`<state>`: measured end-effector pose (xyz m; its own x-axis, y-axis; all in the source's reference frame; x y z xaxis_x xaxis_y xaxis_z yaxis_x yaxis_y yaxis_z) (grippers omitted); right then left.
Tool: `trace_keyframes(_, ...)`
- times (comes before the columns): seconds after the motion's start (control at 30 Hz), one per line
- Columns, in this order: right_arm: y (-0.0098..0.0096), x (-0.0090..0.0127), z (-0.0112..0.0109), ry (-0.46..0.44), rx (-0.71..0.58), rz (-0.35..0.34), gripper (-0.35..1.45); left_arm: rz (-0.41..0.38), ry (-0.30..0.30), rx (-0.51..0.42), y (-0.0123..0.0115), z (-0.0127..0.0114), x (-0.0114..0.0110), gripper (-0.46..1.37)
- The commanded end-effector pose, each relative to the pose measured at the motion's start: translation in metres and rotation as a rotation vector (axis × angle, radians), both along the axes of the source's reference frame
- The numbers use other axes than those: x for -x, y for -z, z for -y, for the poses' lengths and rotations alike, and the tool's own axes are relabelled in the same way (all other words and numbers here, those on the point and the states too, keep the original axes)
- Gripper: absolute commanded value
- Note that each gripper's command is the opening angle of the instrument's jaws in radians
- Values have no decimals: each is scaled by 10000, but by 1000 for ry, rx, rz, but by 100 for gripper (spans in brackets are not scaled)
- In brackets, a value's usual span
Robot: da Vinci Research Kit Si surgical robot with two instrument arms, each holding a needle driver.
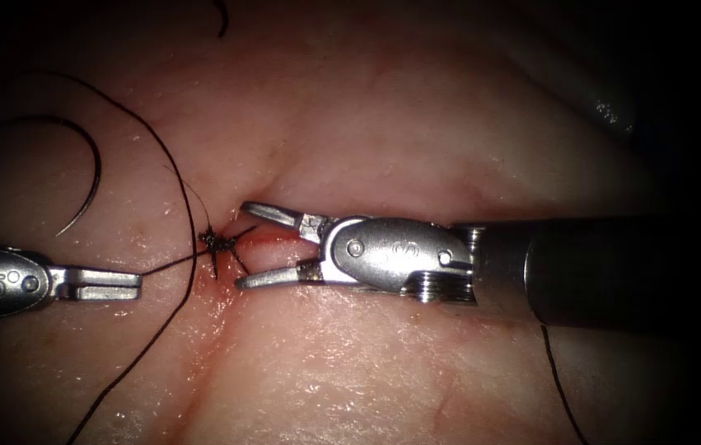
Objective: Wound Closure
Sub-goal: Use the right gripper to cut the suture end
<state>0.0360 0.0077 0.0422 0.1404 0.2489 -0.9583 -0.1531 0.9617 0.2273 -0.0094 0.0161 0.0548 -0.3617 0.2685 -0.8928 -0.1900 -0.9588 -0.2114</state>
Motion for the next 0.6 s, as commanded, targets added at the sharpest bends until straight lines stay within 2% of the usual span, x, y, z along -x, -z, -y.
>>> trace_keyframes(0.03, 1, 0, -1, 4, 0, 0, 125, 2, -3, 0, 0, 0, 0, -35)
trace_keyframes(0.3, 10, 0, 1, 9, 9, 3, 127, 12, -9, 2, 5, 2, 7, -35)
trace_keyframes(0.6, 15, -8, 0, 54, 19, 58, 133, 53, -16, 1, 31, -3, 30, -35)
